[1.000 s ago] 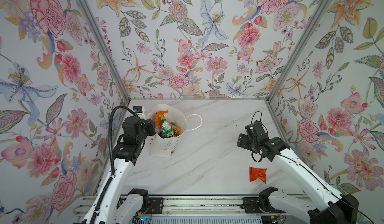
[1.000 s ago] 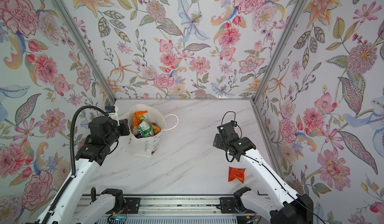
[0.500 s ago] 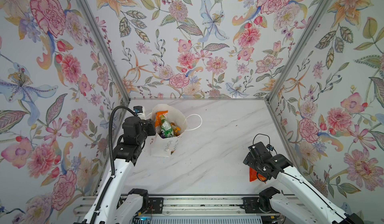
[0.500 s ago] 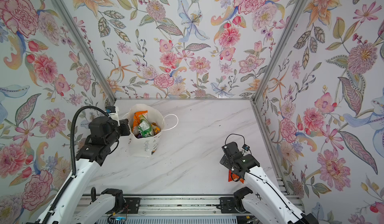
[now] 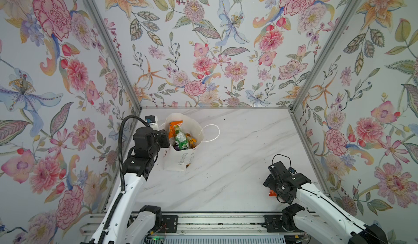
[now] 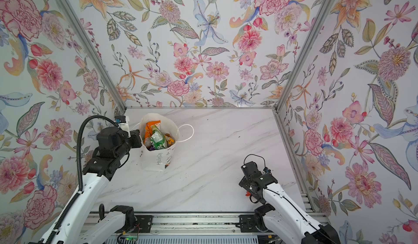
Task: Place the snacks into the paper bag
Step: Move the snack to the middle-right of the table.
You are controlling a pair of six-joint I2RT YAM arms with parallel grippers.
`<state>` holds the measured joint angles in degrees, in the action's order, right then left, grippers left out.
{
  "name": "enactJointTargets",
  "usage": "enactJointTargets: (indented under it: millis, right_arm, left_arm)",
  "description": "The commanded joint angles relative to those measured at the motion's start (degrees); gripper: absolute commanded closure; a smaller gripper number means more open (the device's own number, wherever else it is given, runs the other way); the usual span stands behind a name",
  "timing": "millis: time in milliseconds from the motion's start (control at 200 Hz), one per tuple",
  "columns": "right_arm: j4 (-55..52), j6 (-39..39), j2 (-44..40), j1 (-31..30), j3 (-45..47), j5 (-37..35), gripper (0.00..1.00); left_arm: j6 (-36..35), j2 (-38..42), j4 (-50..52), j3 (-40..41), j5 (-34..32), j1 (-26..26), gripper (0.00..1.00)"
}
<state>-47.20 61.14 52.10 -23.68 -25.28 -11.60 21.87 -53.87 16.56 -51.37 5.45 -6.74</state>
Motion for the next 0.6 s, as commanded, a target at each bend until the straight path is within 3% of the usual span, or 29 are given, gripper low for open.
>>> enactJointTargets:
  millis: [0,215,596]
  right_arm:
    - [5.02,0.22,1.36,0.34,0.17,2.43,0.01]
    - [10.99,-1.16,6.79,0.09,-2.14,4.6,0.01]
    - [18.74,-3.86,23.47,-4.56,-13.31,4.44,0.0]
  left_arm:
    - [0.37,0.63,-2.36,1.34,1.41,0.46,1.0]
    - [0.72,1.08,-2.27,1.47,2.83,0.5,1.0]
    - [0.99,1.52,-2.32,1.49,4.16,0.16,1.0]
